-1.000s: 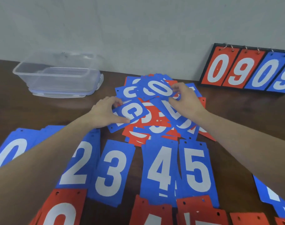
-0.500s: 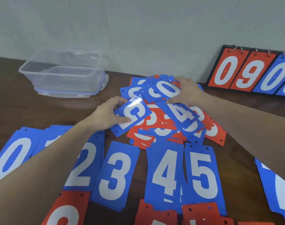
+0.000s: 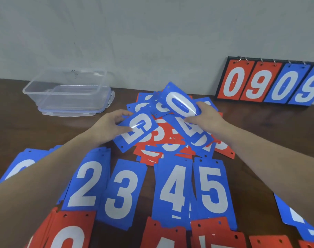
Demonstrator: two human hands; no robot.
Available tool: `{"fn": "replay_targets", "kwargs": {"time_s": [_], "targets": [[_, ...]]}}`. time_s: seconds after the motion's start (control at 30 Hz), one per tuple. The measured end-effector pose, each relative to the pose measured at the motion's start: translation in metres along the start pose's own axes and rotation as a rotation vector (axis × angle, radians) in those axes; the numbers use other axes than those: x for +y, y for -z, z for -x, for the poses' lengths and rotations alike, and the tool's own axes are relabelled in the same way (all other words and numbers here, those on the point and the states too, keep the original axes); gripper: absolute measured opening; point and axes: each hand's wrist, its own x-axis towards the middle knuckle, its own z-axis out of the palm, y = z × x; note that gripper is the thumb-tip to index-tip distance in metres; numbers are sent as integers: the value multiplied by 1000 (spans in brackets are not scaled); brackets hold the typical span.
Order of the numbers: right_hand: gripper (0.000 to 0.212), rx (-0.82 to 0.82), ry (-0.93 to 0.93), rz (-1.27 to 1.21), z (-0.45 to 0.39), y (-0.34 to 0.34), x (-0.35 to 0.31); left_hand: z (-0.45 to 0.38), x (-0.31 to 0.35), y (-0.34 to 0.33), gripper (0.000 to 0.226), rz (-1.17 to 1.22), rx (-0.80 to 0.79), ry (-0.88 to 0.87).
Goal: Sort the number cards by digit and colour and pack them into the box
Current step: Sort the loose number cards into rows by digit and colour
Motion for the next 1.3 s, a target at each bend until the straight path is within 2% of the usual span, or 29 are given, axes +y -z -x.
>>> {"fn": "replay_targets", "kwargs": {"time_s": [0.07,0.17,0.23,0.3,0.4,0.6,0.7,0.8,1.0,1.17,1.3], "targets": [[43,-28,-67,-190,14,6,2,6,10,-5,34,91,48,-35],[50,-40,-120,-350,35,12,11,20,28,-18,24,205,69,-81],[34,-56,-106,-477,50,16,17,32,38,-29,18,290,67,-95],[27,-67,-115,-564,64,20,25,45,48,-41,15,303,70,-94],[29,-79,-131,-627,83,26,38,62,57,-57,18,298,69,-78],[26,-140,-134,-534,130,38,64,90,65,-88,28,294,49,-47],[16,-143,-71,-494,153,47,79,101,67,-101,40,269,66,-70],[21,-116,-10,-458,171,58,92,114,71,-116,48,291,83,-51],[17,-149,-14,-525,199,77,106,148,79,-142,14,319,224,69],[14,-173,-22,-573,212,84,111,181,81,-155,13,288,369,89],[16,-185,-9,-575,215,79,115,202,83,-165,13,172,443,92]]}}
